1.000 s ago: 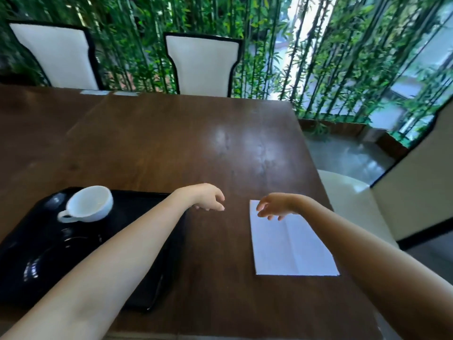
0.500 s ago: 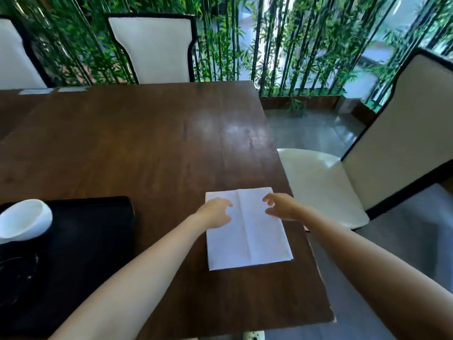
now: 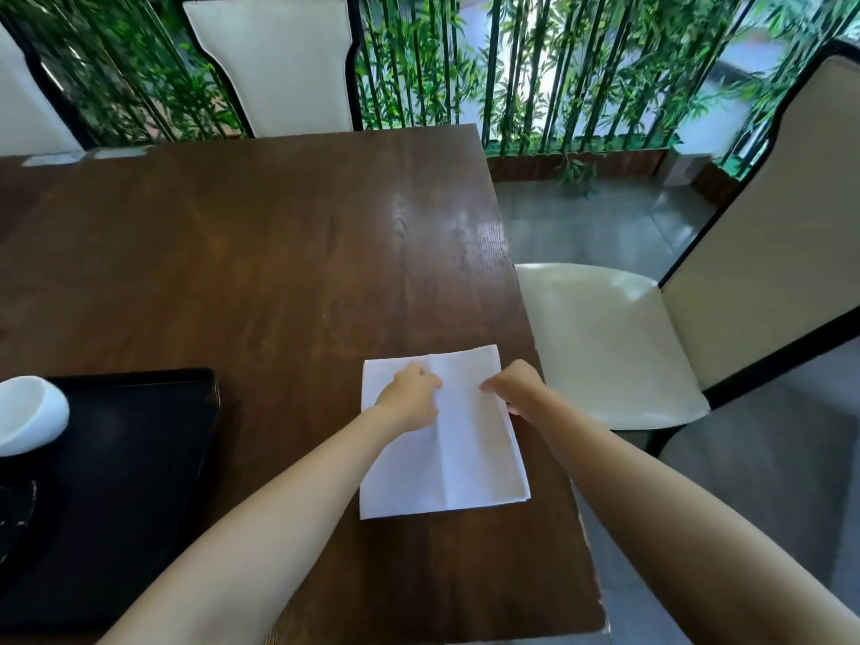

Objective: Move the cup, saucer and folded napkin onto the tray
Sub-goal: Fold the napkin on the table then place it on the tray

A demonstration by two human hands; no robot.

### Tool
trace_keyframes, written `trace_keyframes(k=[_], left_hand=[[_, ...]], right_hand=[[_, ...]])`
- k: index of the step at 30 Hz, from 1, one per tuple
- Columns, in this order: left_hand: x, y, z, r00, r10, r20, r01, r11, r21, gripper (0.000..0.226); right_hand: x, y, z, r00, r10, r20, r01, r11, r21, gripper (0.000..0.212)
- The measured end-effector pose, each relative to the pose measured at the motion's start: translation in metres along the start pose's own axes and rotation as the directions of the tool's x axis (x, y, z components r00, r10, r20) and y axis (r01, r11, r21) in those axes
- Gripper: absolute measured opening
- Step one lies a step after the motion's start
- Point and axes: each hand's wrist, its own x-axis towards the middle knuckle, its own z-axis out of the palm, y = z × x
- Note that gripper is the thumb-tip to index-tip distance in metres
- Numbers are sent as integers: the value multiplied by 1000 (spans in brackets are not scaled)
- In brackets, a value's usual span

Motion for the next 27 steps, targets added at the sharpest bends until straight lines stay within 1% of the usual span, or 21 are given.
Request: trace_keyframes(k=[2, 4, 6, 7, 9, 11, 12, 14, 16, 17, 19, 21, 23, 25, 27], left_hand=[[2, 0, -3, 1000, -8, 19, 8, 1000, -11, 43], [4, 0, -8, 999, -16, 36, 17, 1000, -22, 44], [7, 1, -17, 1000, -19, 2, 20, 997, -75, 48], [9, 2, -23, 999, -6, -37, 2, 994, -108, 52], [10, 5, -40, 990, 77, -115, -93, 985, -148, 62], [8, 7, -62, 969, 206, -136, -229, 956, -184, 70], [5, 8, -75, 956, 258, -138, -282, 939, -199, 71], [-1, 8, -99, 935, 310, -171, -342, 917, -205, 60], [-9, 7, -124, 914, 331, -236, -377, 906, -192, 37], [-14, 7, -137, 905, 334, -264, -388, 902, -190, 27], [-25, 8, -160, 887, 350, -301, -417, 887, -198, 15], [-36, 10, -177, 875, 363, -319, -441, 870, -218, 11], [-44, 12, -189, 872, 357, -336, -446, 861, -244, 8], [-52, 11, -198, 859, 353, -369, -461, 848, -261, 5], [-59, 5, -206, 847, 339, -410, -477, 824, -305, 6]], right_hand=[[0, 0, 0, 1000, -8, 1, 8, 999, -34, 18], [0, -2, 0, 998, -58, 19, 58, 998, -14, 14], [-3, -6, -2, 988, -144, 55, 142, 989, 31, 20], [-7, -9, -3, 978, -197, 67, 194, 980, 42, 21], [-18, -18, -6, 951, -300, 78, 299, 954, 22, 11], [-31, -32, -12, 917, -383, 109, 385, 923, 3, 9], [-37, -40, -16, 898, -420, 130, 424, 906, -7, 8], [-50, -57, -25, 867, -469, 168, 484, 873, -64, 4], [-63, -76, -36, 835, -517, 188, 543, 830, -132, 7], [-69, -85, -42, 820, -541, 186, 570, 805, -168, 9], [-80, -102, -54, 802, -574, 167, 598, 772, -215, 8], [-89, -116, -65, 786, -597, 159, 618, 752, -230, 19], [-94, -124, -75, 780, -599, 181, 625, 730, -275, 25], [-94, -126, -84, 785, -588, 195, 616, 711, -339, 33], [-91, -123, -92, 800, -574, 177, 595, 715, -367, 40]])
